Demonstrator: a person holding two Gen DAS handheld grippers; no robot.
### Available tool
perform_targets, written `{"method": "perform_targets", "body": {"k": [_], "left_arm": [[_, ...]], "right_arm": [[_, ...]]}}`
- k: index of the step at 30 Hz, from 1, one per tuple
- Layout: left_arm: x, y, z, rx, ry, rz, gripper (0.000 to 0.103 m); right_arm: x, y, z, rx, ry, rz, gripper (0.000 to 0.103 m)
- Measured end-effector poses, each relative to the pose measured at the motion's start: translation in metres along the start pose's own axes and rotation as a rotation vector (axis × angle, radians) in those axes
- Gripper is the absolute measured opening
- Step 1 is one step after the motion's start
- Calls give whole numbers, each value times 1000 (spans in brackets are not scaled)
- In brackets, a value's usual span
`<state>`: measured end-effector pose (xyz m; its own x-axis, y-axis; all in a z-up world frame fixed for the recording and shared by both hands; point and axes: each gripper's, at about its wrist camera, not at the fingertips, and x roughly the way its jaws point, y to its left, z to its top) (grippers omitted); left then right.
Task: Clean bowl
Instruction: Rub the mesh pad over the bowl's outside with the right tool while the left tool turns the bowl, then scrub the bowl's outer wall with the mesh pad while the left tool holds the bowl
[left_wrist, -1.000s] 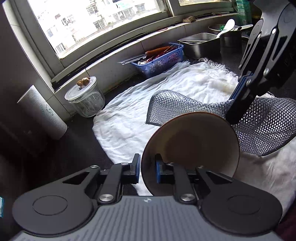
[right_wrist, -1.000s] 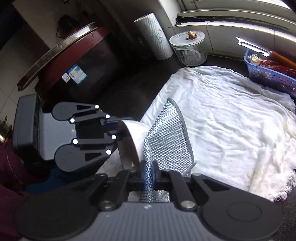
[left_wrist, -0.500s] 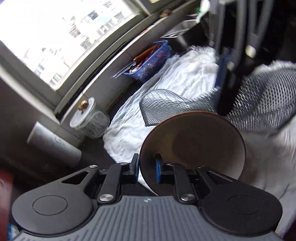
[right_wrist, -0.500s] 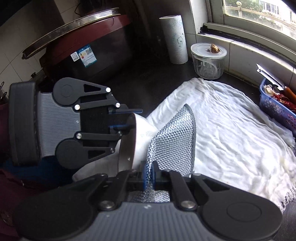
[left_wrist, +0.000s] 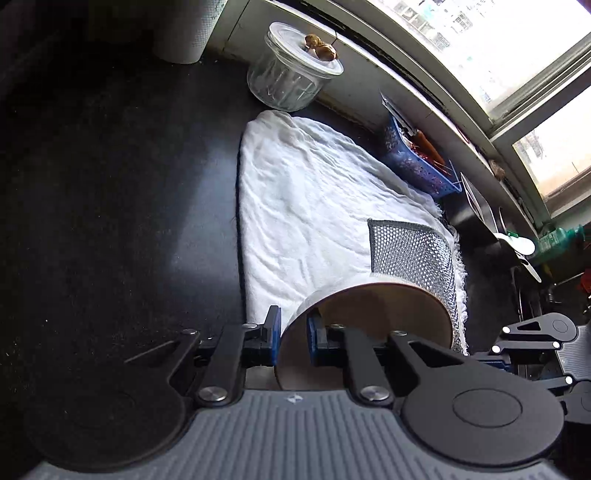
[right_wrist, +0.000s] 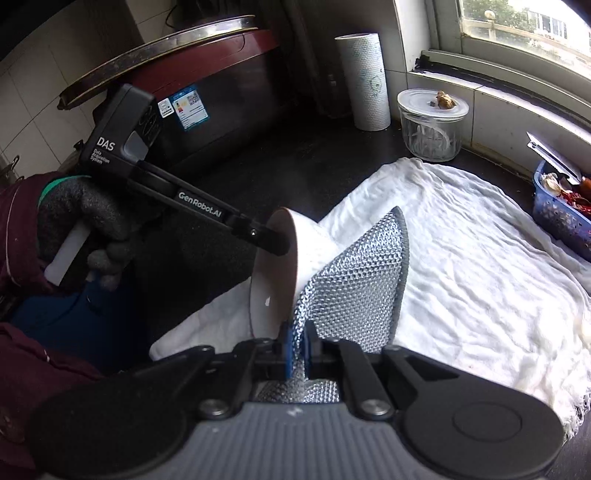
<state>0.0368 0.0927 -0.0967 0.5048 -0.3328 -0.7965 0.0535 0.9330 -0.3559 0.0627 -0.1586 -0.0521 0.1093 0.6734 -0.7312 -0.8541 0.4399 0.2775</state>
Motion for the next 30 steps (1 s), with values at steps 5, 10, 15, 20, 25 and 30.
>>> {"method": "perform_targets", "body": {"k": [5,10,15,20,25,30], "left_arm": [[12,-69,-29,740,-51,312,23],[11,-81,-28,952,-129,316,23],[11,-78,-9,1000,-104,172,21],[8,-66,9,801,-77,98,10],[5,-26,12,372,-86,-31,11],[12,15,2,-9,-77,-162,12]], "right_arm": [[4,-2,3,-5,-7,5,12],[7,1,3,-32,6,4,16],[7,1,4,-46,11,-7,15],[9,5,5,-69,17,-22,16],[6,4,1,-60,7,-28,15],[-1,1,-3,-42,-1,-23,16]]}}
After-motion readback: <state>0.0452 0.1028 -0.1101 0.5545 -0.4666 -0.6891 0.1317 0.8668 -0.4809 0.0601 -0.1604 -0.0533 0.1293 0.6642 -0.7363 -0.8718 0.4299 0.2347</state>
